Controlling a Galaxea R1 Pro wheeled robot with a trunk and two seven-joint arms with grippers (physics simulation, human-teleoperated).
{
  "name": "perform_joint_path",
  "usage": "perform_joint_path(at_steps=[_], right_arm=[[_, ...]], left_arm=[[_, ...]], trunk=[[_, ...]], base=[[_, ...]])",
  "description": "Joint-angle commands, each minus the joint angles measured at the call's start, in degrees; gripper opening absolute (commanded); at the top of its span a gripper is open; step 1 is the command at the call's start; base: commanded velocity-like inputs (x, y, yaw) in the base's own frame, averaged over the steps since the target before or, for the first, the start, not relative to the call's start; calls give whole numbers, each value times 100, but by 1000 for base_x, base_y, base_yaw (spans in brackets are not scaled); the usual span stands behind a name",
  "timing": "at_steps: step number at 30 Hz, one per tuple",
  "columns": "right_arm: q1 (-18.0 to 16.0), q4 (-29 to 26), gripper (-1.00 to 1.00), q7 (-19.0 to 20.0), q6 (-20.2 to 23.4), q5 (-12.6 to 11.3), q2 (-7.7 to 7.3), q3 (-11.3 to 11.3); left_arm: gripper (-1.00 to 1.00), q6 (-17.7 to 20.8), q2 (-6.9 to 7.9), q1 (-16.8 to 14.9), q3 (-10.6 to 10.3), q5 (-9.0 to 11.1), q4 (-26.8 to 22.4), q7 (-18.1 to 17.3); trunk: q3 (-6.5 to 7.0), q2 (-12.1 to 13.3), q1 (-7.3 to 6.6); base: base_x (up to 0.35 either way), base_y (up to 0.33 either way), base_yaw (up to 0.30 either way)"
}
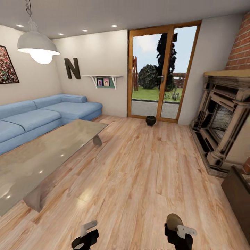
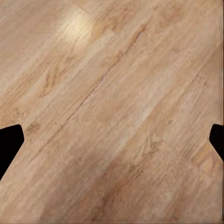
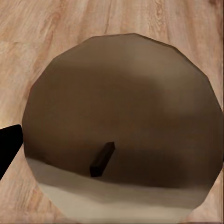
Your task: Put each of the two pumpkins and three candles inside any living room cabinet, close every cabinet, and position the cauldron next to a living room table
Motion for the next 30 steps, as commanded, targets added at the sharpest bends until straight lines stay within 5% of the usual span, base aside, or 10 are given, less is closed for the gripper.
perform_joint_path(at_steps=[1,12,30], right_arm=[[-8,0,-100,-37,-32,-54,-2,49],[-8,0,-100,-37,-32,-55,9,48],[-8,40,-100,-28,-41,-14,51,45]], left_arm=[[100,-13,1,-2,-49,35,-5,32],[100,-22,1,-2,-48,35,-5,32],[100,-42,1,-2,-41,43,1,32]], trunk=[[-7,-3,-1],[-29,-3,-1],[-63,-3,-1]], base=[[-17,0,-283],[2,2,-282],[295,139,-228]])
